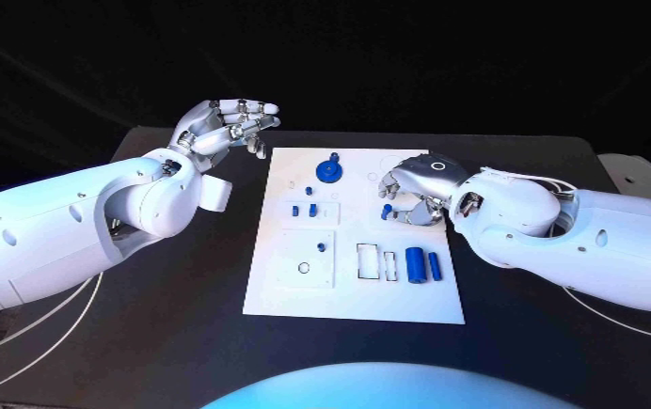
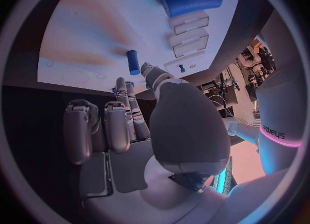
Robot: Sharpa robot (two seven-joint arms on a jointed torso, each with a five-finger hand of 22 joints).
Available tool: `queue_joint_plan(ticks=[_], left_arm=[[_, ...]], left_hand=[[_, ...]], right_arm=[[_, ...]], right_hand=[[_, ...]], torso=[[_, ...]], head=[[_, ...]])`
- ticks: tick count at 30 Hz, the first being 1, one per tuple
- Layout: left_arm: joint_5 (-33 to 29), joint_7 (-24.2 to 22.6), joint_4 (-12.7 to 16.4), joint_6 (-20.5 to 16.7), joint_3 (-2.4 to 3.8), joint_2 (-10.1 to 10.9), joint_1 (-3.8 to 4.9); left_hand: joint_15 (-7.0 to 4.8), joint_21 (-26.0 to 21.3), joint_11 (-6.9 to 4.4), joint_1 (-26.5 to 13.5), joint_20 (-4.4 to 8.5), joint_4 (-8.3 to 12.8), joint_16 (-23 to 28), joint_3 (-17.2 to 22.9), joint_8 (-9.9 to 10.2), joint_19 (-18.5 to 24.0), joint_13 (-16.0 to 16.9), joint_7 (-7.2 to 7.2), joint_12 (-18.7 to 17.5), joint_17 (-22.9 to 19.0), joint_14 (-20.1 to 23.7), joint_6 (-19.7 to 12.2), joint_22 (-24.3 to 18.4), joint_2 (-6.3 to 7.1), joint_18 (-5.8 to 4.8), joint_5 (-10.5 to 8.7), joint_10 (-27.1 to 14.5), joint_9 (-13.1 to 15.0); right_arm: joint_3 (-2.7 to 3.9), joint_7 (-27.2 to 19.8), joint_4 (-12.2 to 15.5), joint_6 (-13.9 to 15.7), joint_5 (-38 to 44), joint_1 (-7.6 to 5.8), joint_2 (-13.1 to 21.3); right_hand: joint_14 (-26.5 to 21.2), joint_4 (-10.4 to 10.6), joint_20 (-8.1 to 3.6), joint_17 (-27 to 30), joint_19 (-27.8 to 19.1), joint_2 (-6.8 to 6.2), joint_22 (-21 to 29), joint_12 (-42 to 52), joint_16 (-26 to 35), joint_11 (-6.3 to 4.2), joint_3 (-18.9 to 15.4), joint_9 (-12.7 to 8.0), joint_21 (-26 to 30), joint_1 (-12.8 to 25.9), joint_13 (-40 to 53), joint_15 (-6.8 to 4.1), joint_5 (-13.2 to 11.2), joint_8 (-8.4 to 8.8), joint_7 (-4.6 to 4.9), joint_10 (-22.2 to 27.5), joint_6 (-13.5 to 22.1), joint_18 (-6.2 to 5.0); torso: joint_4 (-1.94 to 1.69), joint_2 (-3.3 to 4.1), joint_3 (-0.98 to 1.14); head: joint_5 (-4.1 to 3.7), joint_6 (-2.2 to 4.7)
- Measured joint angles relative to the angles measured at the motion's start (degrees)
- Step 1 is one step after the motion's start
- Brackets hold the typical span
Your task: Assemble the parts on the task board
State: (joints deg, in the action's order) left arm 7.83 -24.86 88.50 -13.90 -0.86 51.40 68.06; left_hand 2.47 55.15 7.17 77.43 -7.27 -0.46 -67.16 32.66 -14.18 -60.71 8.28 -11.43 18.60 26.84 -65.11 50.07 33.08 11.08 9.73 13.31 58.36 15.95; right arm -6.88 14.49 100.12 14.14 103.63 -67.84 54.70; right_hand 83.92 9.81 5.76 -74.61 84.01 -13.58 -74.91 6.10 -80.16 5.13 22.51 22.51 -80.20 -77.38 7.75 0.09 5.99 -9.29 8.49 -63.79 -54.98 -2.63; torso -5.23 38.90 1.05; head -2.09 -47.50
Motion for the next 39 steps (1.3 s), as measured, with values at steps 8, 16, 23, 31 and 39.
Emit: queue_joint_plan(ticks=[8,16,23,31,39], left_arm=[[0.00,0.01,0.00,0.00,0.00,0.08,0.00],[0.00,0.02,0.00,0.00,0.00,0.10,0.00],[0.00,0.03,0.00,-0.01,0.00,0.10,0.00],[0.00,0.05,-0.01,-0.01,0.00,0.09,0.00],[0.00,0.09,-0.03,-0.02,0.00,0.05,0.00]], left_hand=[[0.00,0.00,0.00,0.00,0.00,0.00,0.00,0.00,0.00,0.00,0.02,0.00,0.00,0.00,0.00,0.00,0.00,0.00,0.00,0.00,0.00,0.00],[0.00,0.00,0.00,0.00,0.00,0.00,0.00,0.00,0.00,0.00,0.04,0.00,0.00,0.00,0.00,0.00,0.00,0.00,0.00,0.00,0.00,0.00],[0.00,0.00,0.21,0.00,0.00,0.00,0.00,0.00,0.00,0.00,0.10,0.00,0.00,-0.08,0.00,0.00,0.01,0.00,0.00,0.00,-0.21,0.00],[0.00,0.00,0.21,0.00,0.00,0.00,0.00,0.00,0.00,0.00,0.10,0.00,0.00,-0.08,0.00,0.00,0.01,0.00,0.00,0.00,-0.21,-0.04],[0.00,0.00,0.21,0.23,0.00,0.00,0.00,0.00,0.00,0.00,0.09,0.00,0.21,-0.08,0.00,0.00,0.01,-0.23,0.00,0.00,-0.21,-0.05]], right_arm=[[-0.07,0.00,-0.94,-1.72,-0.35,0.38,-0.79],[-0.10,-0.03,-1.52,-2.54,-0.78,0.56,-1.43],[-0.12,-0.04,-2.20,-2.66,-1.09,0.68,-2.13],[-0.12,-0.01,-3.09,-2.52,-1.25,1.15,-2.90],[-0.12,0.05,-2.66,-1.45,-1.25,1.33,-2.45]], right_hand=[[0.00,1.27,0.00,-0.34,0.00,0.65,0.01,0.86,-0.37,-0.29,1.51,0.00,-1.55,-1.12,0.00,0.00,0.34,-0.44,-0.23,-2.01,-2.31,0.01],[0.00,1.75,0.00,-0.35,0.00,1.35,-0.04,1.10,-1.04,-1.02,4.83,0.14,-2.66,-1.82,-0.05,0.00,0.34,-1.11,-0.84,-4.10,-4.36,0.00],[0.22,1.80,0.00,-0.34,0.00,1.58,-0.04,1.10,-1.27,-1.14,5.48,0.24,-3.32,-2.05,-0.08,-0.22,0.34,-1.33,-0.82,-5.01,-4.90,0.00],[0.21,1.64,0.00,-0.33,0.00,1.81,-0.03,1.10,-1.26,-1.33,6.11,0.37,-3.33,-2.28,-0.15,-0.22,0.34,-1.58,-0.98,-5.21,-5.07,0.00],[0.02,0.50,-0.44,-0.33,0.00,2.44,-0.03,0.85,-1.70,-1.65,8.70,1.02,-4.00,-2.91,-0.24,-0.86,-0.73,-2.56,-1.50,-7.37,-6.61,0.00]], torso=[[0.01,0.02,-0.01],[0.04,-0.01,-0.01],[0.06,-0.01,0.03],[0.03,-0.01,0.05],[0.03,-0.01,0.05]], head=[[-0.02,-0.09],[-0.09,-0.21],[-0.16,-0.26],[-0.23,-0.36],[-0.26,-0.41]])
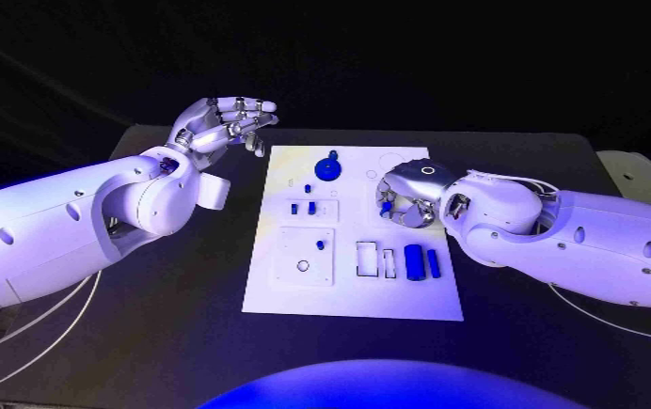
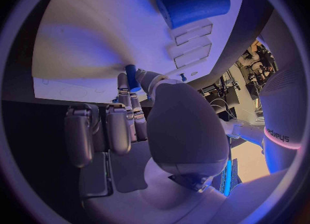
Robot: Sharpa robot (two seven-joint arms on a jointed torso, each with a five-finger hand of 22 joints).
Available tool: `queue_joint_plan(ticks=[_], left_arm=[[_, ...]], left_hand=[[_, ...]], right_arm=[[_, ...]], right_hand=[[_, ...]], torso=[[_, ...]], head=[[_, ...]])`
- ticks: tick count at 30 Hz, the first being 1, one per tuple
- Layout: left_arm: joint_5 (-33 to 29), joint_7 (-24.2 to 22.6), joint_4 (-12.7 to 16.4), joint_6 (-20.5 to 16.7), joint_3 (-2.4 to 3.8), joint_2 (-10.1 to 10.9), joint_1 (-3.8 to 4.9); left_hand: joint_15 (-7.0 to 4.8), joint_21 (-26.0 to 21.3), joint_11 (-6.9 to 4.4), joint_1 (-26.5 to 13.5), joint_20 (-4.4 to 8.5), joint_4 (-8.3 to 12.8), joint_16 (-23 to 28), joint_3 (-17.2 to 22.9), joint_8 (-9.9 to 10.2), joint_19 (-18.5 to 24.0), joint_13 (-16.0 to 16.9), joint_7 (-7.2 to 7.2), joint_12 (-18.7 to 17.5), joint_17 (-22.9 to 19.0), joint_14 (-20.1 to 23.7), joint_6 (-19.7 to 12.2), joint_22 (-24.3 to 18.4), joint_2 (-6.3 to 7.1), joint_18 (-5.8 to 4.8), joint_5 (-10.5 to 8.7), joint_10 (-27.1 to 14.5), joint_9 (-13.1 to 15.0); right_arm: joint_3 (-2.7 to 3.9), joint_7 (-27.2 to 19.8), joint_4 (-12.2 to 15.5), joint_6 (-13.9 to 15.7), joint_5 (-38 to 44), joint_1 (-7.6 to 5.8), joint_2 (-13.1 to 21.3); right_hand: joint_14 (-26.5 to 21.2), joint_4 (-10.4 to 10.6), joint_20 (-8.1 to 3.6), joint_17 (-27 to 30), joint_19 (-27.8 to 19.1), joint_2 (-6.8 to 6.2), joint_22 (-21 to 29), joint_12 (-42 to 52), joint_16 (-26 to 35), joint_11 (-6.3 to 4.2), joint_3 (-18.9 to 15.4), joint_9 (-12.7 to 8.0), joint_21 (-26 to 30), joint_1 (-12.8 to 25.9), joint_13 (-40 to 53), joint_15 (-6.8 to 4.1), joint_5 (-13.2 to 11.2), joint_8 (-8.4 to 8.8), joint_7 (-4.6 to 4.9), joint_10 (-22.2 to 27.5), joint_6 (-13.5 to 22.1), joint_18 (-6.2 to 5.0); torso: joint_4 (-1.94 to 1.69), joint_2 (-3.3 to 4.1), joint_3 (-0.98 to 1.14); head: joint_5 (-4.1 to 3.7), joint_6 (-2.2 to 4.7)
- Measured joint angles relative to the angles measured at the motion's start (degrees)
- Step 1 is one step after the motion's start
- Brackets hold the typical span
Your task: Assemble the parts on the task board
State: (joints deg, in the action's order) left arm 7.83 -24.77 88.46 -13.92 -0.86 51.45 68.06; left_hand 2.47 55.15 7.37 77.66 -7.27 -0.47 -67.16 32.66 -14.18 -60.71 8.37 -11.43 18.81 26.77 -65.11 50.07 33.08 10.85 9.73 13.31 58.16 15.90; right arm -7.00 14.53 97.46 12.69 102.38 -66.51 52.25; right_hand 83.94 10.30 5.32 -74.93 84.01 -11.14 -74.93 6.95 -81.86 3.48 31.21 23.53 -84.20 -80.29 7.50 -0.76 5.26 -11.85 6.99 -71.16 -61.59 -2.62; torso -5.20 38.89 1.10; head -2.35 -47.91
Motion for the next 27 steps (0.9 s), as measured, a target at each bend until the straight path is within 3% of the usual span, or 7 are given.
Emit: queue_joint_plan(ticks=[7,9,10,14,18,22,27], left_arm=[[0.00,0.02,-0.13,-0.01,0.00,-0.08,0.00],[0.00,0.03,-0.24,-0.01,0.00,-0.17,0.00],[0.00,0.03,-0.27,-0.01,0.00,-0.21,0.00],[0.00,0.04,-0.41,-0.01,0.00,-0.49,0.00],[0.00,0.04,-0.49,-0.01,0.00,-0.66,0.00],[0.00,0.04,-0.59,0.01,0.00,-0.79,-0.01],[0.00,0.06,-0.86,0.04,-0.01,-1.20,-0.01]], left_hand=[[0.00,0.00,-0.21,0.00,0.00,0.00,0.00,0.00,0.00,0.00,0.01,0.00,0.00,0.00,0.00,0.00,0.00,0.00,0.00,0.00,-0.21,0.00],[0.00,0.00,-0.21,0.00,0.00,0.00,0.00,0.00,0.00,0.00,0.06,0.00,0.00,0.00,0.00,0.00,0.00,0.00,0.00,0.00,-0.21,0.00],[0.00,0.00,-0.21,0.00,0.00,0.00,0.00,0.00,0.00,0.00,0.06,0.00,0.00,-0.03,0.00,0.00,0.00,0.00,0.00,0.00,-0.21,0.00],[0.00,0.00,-0.21,0.00,0.00,0.00,0.00,0.00,0.00,0.00,0.06,0.00,0.00,-0.04,0.00,0.00,0.00,0.00,0.00,0.00,-0.20,0.00],[0.00,0.00,-0.21,0.00,0.00,0.00,0.00,0.00,0.00,0.00,0.05,0.00,0.00,-0.04,0.00,0.00,-0.05,0.00,0.00,0.00,-0.20,0.01],[0.00,0.00,-0.21,0.00,0.00,0.00,0.00,0.00,0.00,0.00,0.05,0.00,0.00,-0.04,0.00,0.00,-0.05,0.00,0.00,0.00,-0.20,0.01],[0.00,0.00,-0.21,0.00,0.00,0.00,0.00,0.00,0.00,0.00,0.05,0.00,0.00,-0.04,0.00,0.00,-0.04,0.00,0.00,0.00,-0.20,0.01]], right_arm=[[0.19,0.01,2.67,2.29,-0.17,-0.35,1.69],[0.32,0.01,3.95,3.10,-0.37,-0.92,2.22],[0.42,-0.01,4.45,3.44,-0.47,-1.22,2.43],[0.74,-0.05,7.14,4.87,-1.00,-2.55,3.47],[0.82,-0.12,9.39,6.03,-1.62,-3.03,3.23],[0.83,-0.28,10.46,6.82,-2.37,-2.71,0.68],[0.47,-0.87,10.63,7.33,-3.03,-0.95,-3.42]], right_hand=[[-0.01,-0.37,0.00,0.01,0.00,0.28,0.00,-0.15,-0.23,-0.30,0.49,0.29,-0.22,-0.29,0.19,0.01,-0.20,-0.27,-0.13,-0.32,-0.13,0.00],[-0.01,-0.37,0.00,0.01,0.00,0.35,0.01,-0.15,-0.23,-0.30,0.49,0.39,-0.22,-0.35,0.22,0.01,-0.29,-0.27,-0.13,-0.32,-0.13,0.02],[-0.01,-0.46,0.00,0.01,0.00,0.35,0.01,-0.16,-0.23,-0.30,0.58,0.42,-0.22,-0.36,0.24,0.01,-0.30,-0.27,-0.13,-0.32,-0.13,0.61],[-0.01,-0.53,0.00,0.01,0.00,0.43,0.01,-0.22,-0.51,-0.30,0.65,0.44,-0.45,-0.43,0.24,0.01,-0.31,-0.26,-0.14,-0.32,-0.12,0.61],[-0.01,-0.76,-0.40,0.01,0.00,0.42,0.01,-0.36,-0.51,-0.20,0.88,0.52,-0.45,-0.43,0.24,0.01,-0.03,-0.26,-0.14,-0.61,-0.12,0.60],[-0.01,-0.92,-0.40,0.01,0.00,0.42,0.02,-0.36,-0.51,-0.21,1.04,0.56,-0.45,-0.43,0.24,0.02,-0.01,-0.51,-0.14,-0.62,-0.11,0.59],[-0.01,-1.18,-0.40,0.02,0.00,0.42,0.02,-0.59,-0.51,-0.21,1.30,0.64,-0.45,-0.42,0.23,0.02,0.30,-0.57,-0.15,-0.63,-0.06,0.58]], torso=[[0.04,-0.03,0.02],[0.03,-0.05,0.02],[0.04,-0.08,0.01],[0.04,-0.13,-0.03],[0.01,-0.12,-0.03],[0.07,-0.09,-0.03],[0.04,-0.09,-0.05]], head=[[0.05,-0.01],[-0.01,-0.01],[-0.05,-0.01],[-0.07,0.08],[0.24,0.12],[0.76,0.03],[1.35,-0.16]])
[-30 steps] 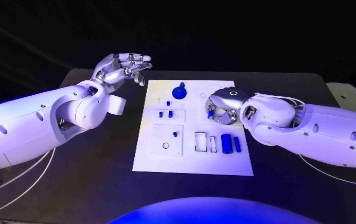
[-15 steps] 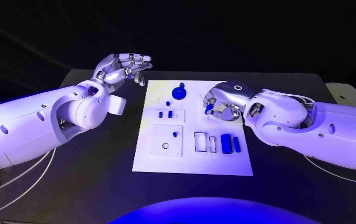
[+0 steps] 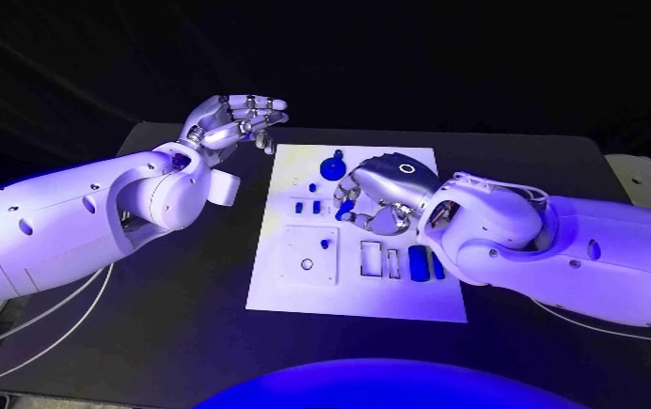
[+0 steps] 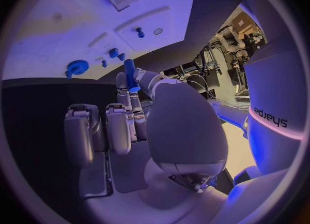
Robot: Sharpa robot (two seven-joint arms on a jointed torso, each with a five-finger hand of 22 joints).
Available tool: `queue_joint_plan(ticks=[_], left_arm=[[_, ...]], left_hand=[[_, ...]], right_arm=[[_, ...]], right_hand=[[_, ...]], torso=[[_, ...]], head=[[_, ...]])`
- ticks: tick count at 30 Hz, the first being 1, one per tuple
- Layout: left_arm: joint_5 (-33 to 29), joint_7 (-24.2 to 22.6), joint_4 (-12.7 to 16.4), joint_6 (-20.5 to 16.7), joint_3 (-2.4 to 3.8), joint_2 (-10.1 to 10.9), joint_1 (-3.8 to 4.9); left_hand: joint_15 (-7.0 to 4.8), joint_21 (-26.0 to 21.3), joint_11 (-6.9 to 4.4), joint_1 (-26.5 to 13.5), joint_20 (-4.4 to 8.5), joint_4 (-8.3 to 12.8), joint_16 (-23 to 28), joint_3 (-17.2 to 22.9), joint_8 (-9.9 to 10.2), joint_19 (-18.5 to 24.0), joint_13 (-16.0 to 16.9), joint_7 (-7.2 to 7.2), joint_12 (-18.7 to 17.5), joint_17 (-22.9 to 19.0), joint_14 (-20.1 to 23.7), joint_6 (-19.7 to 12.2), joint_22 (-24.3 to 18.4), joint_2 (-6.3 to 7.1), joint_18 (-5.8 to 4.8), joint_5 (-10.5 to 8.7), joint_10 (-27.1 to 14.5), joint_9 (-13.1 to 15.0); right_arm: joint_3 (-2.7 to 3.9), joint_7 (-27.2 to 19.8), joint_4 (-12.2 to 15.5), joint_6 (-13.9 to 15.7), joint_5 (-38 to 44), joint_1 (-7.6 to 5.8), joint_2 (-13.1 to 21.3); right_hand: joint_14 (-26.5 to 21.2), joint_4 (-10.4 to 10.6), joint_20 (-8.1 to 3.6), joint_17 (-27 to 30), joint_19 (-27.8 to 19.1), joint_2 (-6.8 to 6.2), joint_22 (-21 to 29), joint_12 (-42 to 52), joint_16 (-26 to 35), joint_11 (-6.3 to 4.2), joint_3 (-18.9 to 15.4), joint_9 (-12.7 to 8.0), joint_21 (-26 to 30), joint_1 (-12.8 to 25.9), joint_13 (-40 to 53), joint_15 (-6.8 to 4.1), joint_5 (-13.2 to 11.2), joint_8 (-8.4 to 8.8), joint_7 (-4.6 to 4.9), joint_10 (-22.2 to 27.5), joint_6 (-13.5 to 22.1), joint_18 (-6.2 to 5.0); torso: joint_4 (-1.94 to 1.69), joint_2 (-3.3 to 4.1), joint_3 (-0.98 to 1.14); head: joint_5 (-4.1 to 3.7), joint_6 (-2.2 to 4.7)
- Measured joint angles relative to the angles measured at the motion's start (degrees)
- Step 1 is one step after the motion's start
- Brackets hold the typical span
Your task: Assemble the parts on the task board
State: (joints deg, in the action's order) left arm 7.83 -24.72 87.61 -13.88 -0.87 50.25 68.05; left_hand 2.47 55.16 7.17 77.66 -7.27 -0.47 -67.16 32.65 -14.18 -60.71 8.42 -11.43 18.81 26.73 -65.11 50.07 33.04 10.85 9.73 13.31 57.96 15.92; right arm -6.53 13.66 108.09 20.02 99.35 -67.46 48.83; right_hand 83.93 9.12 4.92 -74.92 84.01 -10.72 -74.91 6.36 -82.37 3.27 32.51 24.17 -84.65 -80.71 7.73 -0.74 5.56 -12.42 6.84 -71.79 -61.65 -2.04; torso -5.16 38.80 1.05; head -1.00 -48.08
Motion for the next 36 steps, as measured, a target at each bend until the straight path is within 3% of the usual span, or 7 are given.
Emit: queue_joint_plan(ticks=[5,16,29,36], left_arm=[[0.00,0.01,-0.26,0.02,0.00,-0.32,0.00],[0.00,0.04,-0.31,0.08,0.00,-0.87,0.00],[0.00,0.07,-0.29,0.10,0.00,-0.82,0.00],[0.00,0.10,-0.27,0.12,0.00,-0.82,0.00]], left_hand=[[0.00,0.00,0.00,0.00,0.00,0.16,0.00,-0.16,0.00,0.00,0.00,0.00,0.00,0.00,0.00,0.00,0.00,0.00,0.00,0.00,0.00,0.00],[0.00,0.00,0.00,0.00,0.00,0.16,0.00,-0.16,0.00,0.00,0.04,0.00,0.28,-0.05,0.00,0.00,0.00,0.00,0.00,0.00,0.00,0.01],[0.00,0.00,0.00,0.00,0.00,0.16,0.00,-0.16,0.00,0.00,0.05,0.00,0.28,-0.05,0.00,0.00,0.01,0.00,0.00,0.00,0.00,0.01],[0.00,0.00,0.00,0.00,0.00,0.16,0.00,-0.16,0.00,0.00,0.04,0.00,0.27,-0.05,0.00,0.00,0.01,0.00,0.00,0.00,0.01,0.01]], right_arm=[[-0.48,-0.89,-1.06,0.12,-0.17,2.27,-4.18],[-1.33,-2.13,-6.05,-0.58,-0.01,5.40,-9.40],[-1.63,-2.35,-8.77,-2.56,0.78,6.23,-10.94],[-1.73,-2.26,-9.53,-3.77,1.10,6.37,-11.49]], right_hand=[[0.00,-0.05,0.00,0.00,0.00,0.00,0.00,-0.09,0.00,0.00,0.05,0.07,0.00,0.00,0.05,0.00,0.00,0.00,0.14,0.00,-0.07,-0.02],[0.00,-0.05,0.00,0.01,0.00,-0.01,0.01,-0.10,0.00,0.09,0.04,0.10,0.00,0.01,0.06,0.00,-0.01,0.03,0.24,-0.10,-0.04,-0.04],[0.00,-0.22,0.01,-0.01,0.00,-0.02,-0.03,-0.23,0.00,0.10,0.20,0.19,0.00,0.02,0.01,0.01,0.22,0.15,0.31,-0.09,0.04,-0.05],[0.00,-0.22,0.01,-0.03,0.00,-0.02,-0.03,-0.30,0.00,0.12,0.20,0.18,0.00,0.02,0.08,0.01,0.21,0.28,0.35,-0.09,0.09,-0.05]], torso=[[-0.07,0.01,-0.04],[0.03,0.10,-0.04],[0.01,0.14,0.03],[0.02,0.14,0.04]], head=[[0.50,0.06],[1.51,-0.10],[1.94,-0.50],[1.79,-0.62]])
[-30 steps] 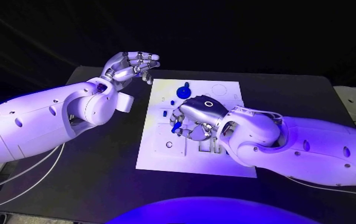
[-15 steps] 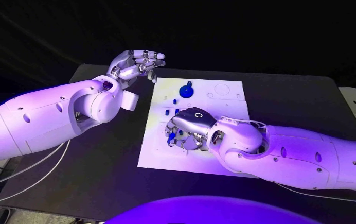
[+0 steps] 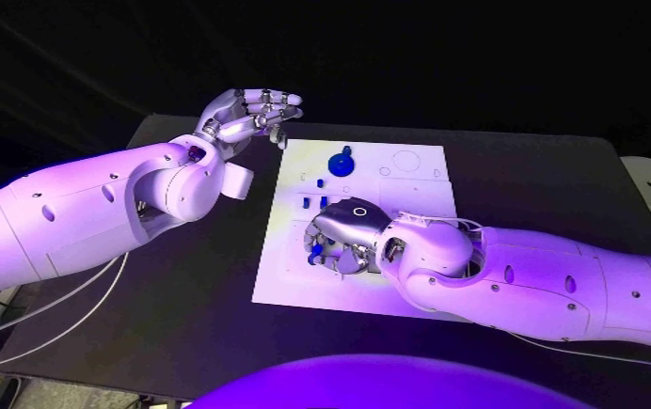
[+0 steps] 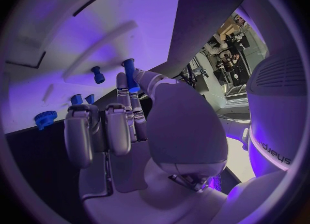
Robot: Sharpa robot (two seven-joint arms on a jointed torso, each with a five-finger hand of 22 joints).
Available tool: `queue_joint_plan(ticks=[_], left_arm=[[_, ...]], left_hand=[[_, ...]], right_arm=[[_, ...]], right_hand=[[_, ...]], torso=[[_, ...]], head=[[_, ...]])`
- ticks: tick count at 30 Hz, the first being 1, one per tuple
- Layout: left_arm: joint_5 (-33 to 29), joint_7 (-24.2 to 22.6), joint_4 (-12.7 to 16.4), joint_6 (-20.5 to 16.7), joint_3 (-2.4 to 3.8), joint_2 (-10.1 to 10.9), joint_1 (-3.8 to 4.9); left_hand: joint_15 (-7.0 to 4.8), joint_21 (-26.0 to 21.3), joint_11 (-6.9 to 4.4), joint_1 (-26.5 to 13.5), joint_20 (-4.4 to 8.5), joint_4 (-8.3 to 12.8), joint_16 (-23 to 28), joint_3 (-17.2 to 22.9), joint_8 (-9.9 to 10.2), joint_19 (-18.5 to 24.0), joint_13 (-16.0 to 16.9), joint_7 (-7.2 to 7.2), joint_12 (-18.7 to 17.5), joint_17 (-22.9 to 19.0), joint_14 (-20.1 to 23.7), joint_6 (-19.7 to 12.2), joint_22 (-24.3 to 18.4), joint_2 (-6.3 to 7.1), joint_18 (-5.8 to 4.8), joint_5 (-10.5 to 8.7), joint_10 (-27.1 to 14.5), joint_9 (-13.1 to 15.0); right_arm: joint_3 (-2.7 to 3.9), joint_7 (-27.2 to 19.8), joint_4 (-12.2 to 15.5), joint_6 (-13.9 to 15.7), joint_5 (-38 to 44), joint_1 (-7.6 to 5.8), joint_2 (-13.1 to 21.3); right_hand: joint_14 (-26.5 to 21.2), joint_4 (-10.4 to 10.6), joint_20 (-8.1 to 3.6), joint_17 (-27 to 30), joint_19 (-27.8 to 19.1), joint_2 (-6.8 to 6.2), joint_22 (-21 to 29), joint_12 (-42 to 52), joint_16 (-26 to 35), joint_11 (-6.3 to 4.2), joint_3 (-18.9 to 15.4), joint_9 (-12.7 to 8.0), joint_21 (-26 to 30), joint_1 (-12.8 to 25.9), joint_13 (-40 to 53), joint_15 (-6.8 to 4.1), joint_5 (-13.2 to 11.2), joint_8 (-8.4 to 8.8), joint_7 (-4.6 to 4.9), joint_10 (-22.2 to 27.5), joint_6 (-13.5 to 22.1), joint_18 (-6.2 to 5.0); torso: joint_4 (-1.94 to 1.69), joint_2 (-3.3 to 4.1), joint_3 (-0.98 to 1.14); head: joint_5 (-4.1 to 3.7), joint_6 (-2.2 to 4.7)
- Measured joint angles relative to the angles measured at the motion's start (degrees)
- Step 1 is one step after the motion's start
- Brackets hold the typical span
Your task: Assemble the parts on the task board
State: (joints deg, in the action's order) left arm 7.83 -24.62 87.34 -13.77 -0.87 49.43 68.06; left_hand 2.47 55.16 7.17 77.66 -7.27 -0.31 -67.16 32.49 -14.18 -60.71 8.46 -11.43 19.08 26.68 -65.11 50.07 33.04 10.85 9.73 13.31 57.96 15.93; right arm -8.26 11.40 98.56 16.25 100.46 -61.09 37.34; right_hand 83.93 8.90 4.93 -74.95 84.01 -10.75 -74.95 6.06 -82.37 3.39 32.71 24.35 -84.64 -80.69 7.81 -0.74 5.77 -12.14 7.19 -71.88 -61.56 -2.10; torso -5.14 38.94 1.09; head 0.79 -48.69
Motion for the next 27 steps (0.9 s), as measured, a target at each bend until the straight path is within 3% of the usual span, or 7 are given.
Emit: queue_joint_plan(ticks=[12,16,20,27], left_arm=[[0.00,0.07,0.02,0.02,0.00,0.10,0.01],[0.00,0.11,0.03,0.02,0.00,0.11,0.00],[0.00,0.16,0.03,0.02,0.00,0.12,0.00],[0.00,0.22,0.03,0.04,0.00,0.17,0.02]], left_hand=[[0.00,0.00,0.00,0.00,0.00,0.00,0.00,0.00,0.00,0.00,-0.01,0.00,0.00,0.00,0.00,0.00,0.00,0.00,0.00,0.00,0.00,0.00],[0.00,0.00,0.00,0.00,0.00,0.00,0.00,0.00,0.00,0.00,-0.01,0.00,0.00,0.01,0.00,0.00,0.00,0.00,0.00,0.00,0.00,0.00],[0.00,0.00,0.00,0.00,0.00,0.00,0.00,0.00,0.00,0.00,-0.01,0.00,0.00,0.01,0.00,0.00,0.00,0.00,0.00,0.00,0.00,0.00],[0.00,0.00,0.00,0.00,0.00,0.00,0.00,0.00,0.00,0.00,-0.02,0.00,0.00,0.01,0.00,0.00,0.00,0.00,0.00,0.00,0.00,0.00]], right_arm=[[0.02,0.61,-0.20,-1.36,1.04,0.02,-0.43],[-0.04,0.96,-0.04,-1.47,1.64,0.04,-0.67],[-0.19,1.16,0.13,-1.45,2.11,0.13,-0.93],[-0.22,1.71,0.17,-1.00,3.03,0.17,-0.73]], right_hand=[[0.00,0.00,0.00,0.01,0.00,-0.23,0.01,-0.36,0.00,0.11,-0.01,-0.01,0.00,0.23,0.17,0.00,0.00,-0.28,0.00,-0.10,0.19,-0.01],[0.00,-0.19,0.00,0.01,0.00,-1.56,0.01,-1.26,0.00,0.71,0.18,0.18,0.51,1.56,0.16,0.00,-0.12,0.00,0.76,0.30,1.40,-0.02],[-0.01,0.22,0.63,0.02,0.00,-3.33,0.01,-2.20,0.00,1.47,0.13,-0.72,1.71,3.33,-0.12,0.64,-0.77,2.32,1.58,2.48,4.72,-0.04],[0.19,0.57,0.96,1.22,-0.08,-4.21,0.02,-2.21,1.03,1.95,-0.29,-0.99,4.33,4.22,-0.46,0.84,-0.10,2.92,1.76,5.03,5.84,-0.05]], torso=[[-0.03,-0.03,-0.03],[-0.03,-0.03,-0.04],[-0.05,-0.04,-0.05],[-0.04,-0.07,-0.04]], head=[[-0.09,-0.21],[-0.09,-0.22],[-0.13,-0.22],[-0.19,-0.16]])
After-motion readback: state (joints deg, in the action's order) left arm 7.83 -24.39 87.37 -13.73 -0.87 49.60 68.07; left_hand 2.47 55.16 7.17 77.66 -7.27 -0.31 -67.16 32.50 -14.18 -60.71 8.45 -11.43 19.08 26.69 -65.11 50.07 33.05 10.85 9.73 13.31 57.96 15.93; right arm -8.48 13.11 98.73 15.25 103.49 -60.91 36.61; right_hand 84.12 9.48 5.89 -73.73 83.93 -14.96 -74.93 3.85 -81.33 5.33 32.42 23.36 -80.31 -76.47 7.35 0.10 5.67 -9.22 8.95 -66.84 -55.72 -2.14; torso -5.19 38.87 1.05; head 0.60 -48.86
